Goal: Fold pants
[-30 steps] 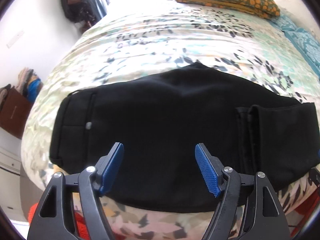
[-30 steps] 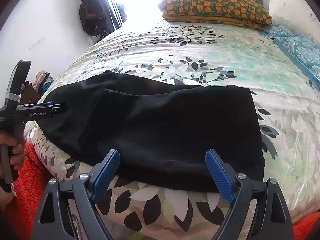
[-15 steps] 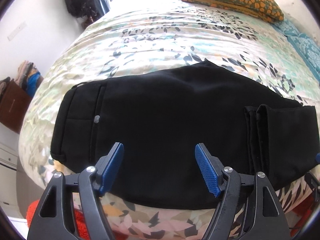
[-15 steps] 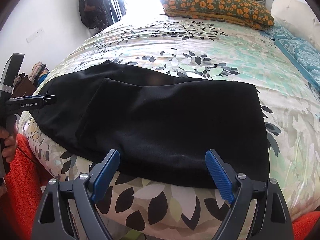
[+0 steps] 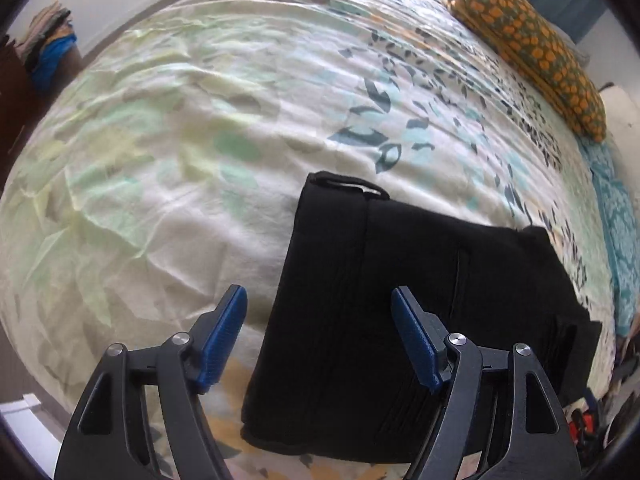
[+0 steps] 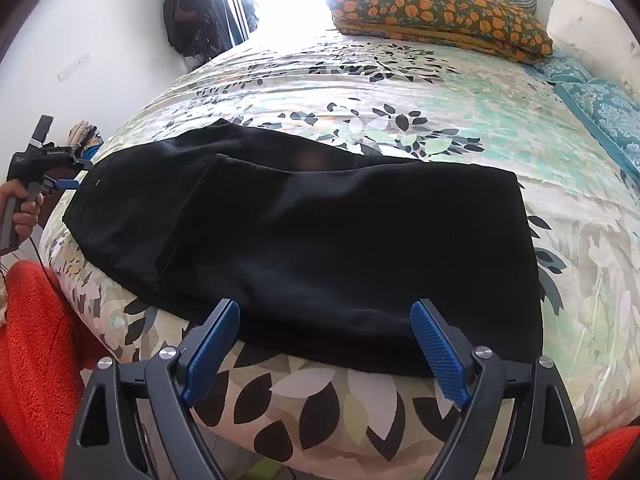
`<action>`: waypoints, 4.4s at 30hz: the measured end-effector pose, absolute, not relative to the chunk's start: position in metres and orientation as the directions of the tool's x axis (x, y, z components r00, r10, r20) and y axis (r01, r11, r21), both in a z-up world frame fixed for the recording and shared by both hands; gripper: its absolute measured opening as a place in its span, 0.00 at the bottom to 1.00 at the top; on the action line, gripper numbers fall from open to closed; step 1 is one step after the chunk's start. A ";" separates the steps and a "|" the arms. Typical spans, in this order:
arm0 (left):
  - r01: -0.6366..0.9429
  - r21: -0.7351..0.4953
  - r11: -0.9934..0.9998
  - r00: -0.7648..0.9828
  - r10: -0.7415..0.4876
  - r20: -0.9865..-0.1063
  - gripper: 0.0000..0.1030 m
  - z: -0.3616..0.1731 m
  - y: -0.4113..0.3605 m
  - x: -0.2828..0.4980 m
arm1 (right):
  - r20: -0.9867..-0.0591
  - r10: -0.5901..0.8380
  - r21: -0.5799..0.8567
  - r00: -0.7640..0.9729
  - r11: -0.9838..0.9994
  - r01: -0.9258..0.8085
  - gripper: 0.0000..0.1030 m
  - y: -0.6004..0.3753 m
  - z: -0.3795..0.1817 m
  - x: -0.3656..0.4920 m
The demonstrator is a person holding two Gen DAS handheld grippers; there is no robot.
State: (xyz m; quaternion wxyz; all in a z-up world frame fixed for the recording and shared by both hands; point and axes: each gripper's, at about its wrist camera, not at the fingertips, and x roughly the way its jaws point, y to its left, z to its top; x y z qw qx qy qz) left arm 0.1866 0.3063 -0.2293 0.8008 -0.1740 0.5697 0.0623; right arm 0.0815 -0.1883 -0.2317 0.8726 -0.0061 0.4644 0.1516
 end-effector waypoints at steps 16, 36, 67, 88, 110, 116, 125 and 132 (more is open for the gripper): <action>-0.318 -0.412 0.854 0.266 -0.337 -0.903 0.96 -0.272 0.321 0.192 | -0.823 0.265 0.130 0.503 0.949 -0.287 0.85 -0.180 -0.239 0.083; -0.079 -0.694 0.716 0.493 -0.576 -0.652 0.19 -0.131 0.159 0.149 | -0.784 0.324 0.247 0.529 0.945 -0.212 0.85 -0.205 -0.236 0.091; -0.158 -0.609 0.777 0.459 -0.488 -0.742 0.68 -0.178 0.111 0.131 | -0.492 0.825 0.823 0.280 0.545 -0.158 0.98 -0.195 -0.257 0.144; -0.086 -0.547 0.833 0.458 -0.454 -0.764 0.68 -0.177 0.072 0.116 | -0.581 0.690 0.695 0.432 0.696 -0.178 0.18 -0.267 -0.165 0.137; 0.096 -0.317 0.944 0.408 -0.327 -0.852 0.68 -0.182 0.000 0.105 | -0.699 0.537 0.651 0.473 0.751 0.109 0.56 -0.374 -0.255 0.127; 0.121 -0.171 0.978 0.489 -0.208 -0.847 0.69 -0.172 -0.018 0.115 | -0.677 0.342 0.480 0.651 0.876 0.038 0.61 -0.379 -0.173 0.124; 0.309 0.009 0.951 0.466 -0.144 -0.873 0.73 -0.222 -0.088 0.128 | -0.810 0.301 0.225 0.504 0.952 -0.208 0.58 -0.284 -0.229 0.152; 0.257 -0.136 0.957 0.505 -0.253 -0.825 0.74 -0.174 -0.053 0.163 | -0.739 0.363 0.364 0.568 0.924 -0.116 0.58 -0.319 -0.204 0.144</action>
